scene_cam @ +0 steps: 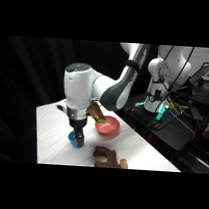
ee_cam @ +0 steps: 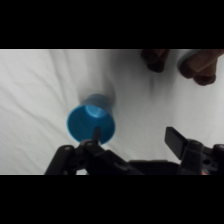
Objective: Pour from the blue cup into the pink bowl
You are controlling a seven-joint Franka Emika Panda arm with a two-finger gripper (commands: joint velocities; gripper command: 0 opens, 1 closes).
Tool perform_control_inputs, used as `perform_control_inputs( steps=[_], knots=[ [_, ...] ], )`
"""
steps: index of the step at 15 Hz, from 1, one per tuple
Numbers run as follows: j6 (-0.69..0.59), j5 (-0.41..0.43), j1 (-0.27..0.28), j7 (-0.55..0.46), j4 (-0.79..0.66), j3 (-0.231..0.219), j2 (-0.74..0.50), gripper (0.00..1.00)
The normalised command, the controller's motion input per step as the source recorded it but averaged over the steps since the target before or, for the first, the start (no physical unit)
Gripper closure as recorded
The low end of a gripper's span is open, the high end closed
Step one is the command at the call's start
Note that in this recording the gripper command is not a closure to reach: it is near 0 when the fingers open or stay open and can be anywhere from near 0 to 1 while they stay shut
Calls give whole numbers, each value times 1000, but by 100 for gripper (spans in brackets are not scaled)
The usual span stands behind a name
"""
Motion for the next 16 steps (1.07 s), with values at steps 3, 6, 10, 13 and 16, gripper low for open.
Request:
perform_control_inputs(
  steps=[3,6,10,13,16],
  knots=[
    [157,-21,82,92,218,-153,233,0],
    [203,25,65,83,157,-116,233,0],
    [127,153,4,0,200,-16,216,0],
    [35,168,-14,-38,238,6,136,100],
    [7,95,29,-29,183,-38,59,100]
  ],
)
